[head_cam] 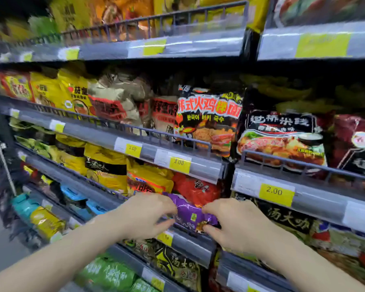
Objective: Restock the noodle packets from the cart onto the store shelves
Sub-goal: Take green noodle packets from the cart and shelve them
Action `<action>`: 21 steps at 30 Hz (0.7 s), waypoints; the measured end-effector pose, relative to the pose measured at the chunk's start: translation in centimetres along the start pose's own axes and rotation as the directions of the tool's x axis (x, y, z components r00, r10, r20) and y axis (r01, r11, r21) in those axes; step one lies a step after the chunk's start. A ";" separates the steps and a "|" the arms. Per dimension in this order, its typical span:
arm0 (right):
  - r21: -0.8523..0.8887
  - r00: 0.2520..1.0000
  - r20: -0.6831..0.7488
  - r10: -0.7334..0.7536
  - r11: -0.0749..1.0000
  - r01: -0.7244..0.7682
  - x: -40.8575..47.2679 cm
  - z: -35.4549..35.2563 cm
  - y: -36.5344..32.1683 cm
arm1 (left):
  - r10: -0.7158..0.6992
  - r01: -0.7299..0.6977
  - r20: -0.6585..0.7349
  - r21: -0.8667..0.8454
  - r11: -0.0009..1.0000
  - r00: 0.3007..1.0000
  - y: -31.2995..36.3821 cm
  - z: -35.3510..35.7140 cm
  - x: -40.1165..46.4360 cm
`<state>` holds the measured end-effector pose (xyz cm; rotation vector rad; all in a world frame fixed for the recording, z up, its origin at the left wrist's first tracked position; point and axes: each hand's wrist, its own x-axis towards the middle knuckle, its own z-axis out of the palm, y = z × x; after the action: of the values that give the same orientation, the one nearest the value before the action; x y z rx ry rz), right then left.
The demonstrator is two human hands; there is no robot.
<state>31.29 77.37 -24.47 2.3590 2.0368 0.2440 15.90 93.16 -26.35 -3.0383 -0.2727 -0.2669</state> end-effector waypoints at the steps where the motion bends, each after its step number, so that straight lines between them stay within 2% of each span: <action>1: 0.015 1.000 0.019 -0.001 1.000 0.001 0.3 -1.5 -0.4 | -0.016 0.016 -0.006 0.006 1.000 1.000 -0.3 -1.9 -0.4; 6: 0.051 0.997 0.083 0.003 0.999 -0.007 0.8 -10.4 -1.7 | -0.098 0.097 0.015 0.035 0.995 0.995 -1.4 -12.2 -2.1; 11: 0.037 0.998 0.063 0.016 0.999 -0.019 0.0 -17.9 -2.6 | -0.198 0.195 0.076 0.048 0.980 0.977 -0.8 -21.2 -4.6; 16: 0.016 1.000 0.026 -0.014 1.000 0.013 -1.6 -22.7 -4.0 | -0.251 0.243 0.101 0.088 0.966 0.963 0.3 -25.6 -8.0; 21: 0.034 0.997 -0.001 -0.080 0.996 0.080 -3.1 -24.4 -5.8 | -0.349 0.341 0.070 0.099 0.935 0.935 2.6 -27.4 -13.3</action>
<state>22.08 72.97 -1.33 2.2901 2.1461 0.2098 -1.03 85.74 -2.03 -2.9038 -0.8069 -0.1386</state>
